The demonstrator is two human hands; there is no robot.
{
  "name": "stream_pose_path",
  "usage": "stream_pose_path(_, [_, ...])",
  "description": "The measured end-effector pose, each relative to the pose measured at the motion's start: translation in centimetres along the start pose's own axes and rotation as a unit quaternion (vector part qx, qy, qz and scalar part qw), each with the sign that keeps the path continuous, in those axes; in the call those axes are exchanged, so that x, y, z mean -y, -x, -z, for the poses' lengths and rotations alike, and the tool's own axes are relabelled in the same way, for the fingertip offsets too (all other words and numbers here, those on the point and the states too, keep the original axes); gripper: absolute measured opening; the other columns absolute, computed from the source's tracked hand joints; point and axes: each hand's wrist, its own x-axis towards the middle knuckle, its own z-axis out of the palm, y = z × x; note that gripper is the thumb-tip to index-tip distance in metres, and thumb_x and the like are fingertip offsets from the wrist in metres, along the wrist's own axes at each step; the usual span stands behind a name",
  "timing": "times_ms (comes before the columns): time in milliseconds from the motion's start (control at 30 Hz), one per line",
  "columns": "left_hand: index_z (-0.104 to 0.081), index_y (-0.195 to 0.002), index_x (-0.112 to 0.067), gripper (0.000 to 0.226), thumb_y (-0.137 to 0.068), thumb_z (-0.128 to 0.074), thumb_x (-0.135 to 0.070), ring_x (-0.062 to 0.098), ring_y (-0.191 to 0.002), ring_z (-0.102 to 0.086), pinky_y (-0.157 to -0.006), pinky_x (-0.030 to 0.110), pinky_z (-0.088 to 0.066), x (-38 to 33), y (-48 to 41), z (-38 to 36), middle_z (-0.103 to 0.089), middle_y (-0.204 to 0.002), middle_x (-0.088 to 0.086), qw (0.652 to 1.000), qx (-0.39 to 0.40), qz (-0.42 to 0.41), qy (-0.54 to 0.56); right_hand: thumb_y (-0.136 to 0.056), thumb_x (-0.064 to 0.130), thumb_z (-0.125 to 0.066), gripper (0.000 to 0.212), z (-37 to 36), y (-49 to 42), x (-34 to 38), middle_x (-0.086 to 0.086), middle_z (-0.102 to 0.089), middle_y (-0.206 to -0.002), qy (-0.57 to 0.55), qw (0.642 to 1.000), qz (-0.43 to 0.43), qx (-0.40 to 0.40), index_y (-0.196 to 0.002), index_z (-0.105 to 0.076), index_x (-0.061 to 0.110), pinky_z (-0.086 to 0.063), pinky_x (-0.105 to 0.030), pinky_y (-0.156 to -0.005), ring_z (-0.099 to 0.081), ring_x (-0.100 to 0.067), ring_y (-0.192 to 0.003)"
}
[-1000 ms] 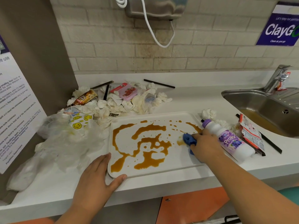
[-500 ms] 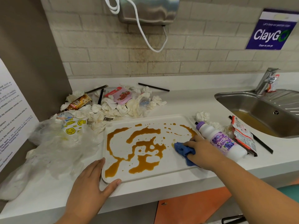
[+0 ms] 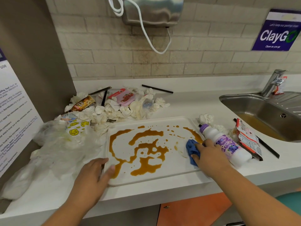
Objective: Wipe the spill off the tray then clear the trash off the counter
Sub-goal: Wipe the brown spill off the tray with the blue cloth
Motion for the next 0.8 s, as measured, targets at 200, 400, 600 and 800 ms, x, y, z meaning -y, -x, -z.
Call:
stream_pose_path(200, [-0.05,-0.135,-0.012,0.042,-0.092,-0.048,-0.012,0.027,-0.121,-0.05,-0.106,0.04,-0.039,0.1,-4.1,-1.0,-0.054,-0.133,0.009,0.999,-0.029,0.01,0.025,-0.095,0.047,-0.038,0.046,-0.1,0.3,-0.7,-0.005,-0.04,-0.129,-0.075,0.997,0.003,0.0,-0.138,-0.036,0.03,-0.045,-0.035,-0.092,-0.045,-0.027,-0.11])
stream_pose_path(400, [-0.051,-0.135,-0.01,0.045,-0.09,-0.049,-0.006,0.029,-0.122,-0.048,-0.108,0.04,-0.035,0.8,-4.4,-1.9,-0.053,-0.134,0.011,0.999,-0.048,0.002,0.008,-0.095,0.026,-0.044,0.037,2.8,-0.7,-2.7,-0.007,-0.051,-0.113,-0.17,0.981,0.001,-0.09,-0.131,-0.047,0.03,-0.049,-0.03,-0.07,-0.058,-0.025,-0.089])
stream_pose_path(600, [-0.047,-0.138,-0.012,0.048,-0.091,-0.047,-0.009,0.027,-0.124,-0.047,-0.109,0.039,-0.035,1.1,-4.7,-2.1,-0.051,-0.137,0.01,0.999,-0.044,0.005,-0.009,-0.094,0.033,-0.045,0.035,1.7,-1.3,-1.6,-0.004,-0.041,-0.117,-0.104,0.99,-0.052,-0.077,-0.128,-0.049,0.025,-0.053,-0.032,-0.073,-0.051,-0.024,-0.095])
stream_pose_path(800, [-0.048,-0.138,-0.01,0.048,-0.09,-0.047,-0.006,0.028,-0.124,-0.046,-0.108,0.038,-0.036,1.3,-4.8,-2.2,-0.051,-0.135,0.01,0.999,-0.044,0.007,0.009,-0.092,0.058,-0.034,0.052,-0.2,-1.6,-0.4,-0.002,-0.041,-0.124,-0.007,0.998,-0.069,0.009,-0.129,-0.045,0.024,-0.05,-0.04,-0.084,-0.04,-0.026,-0.111])
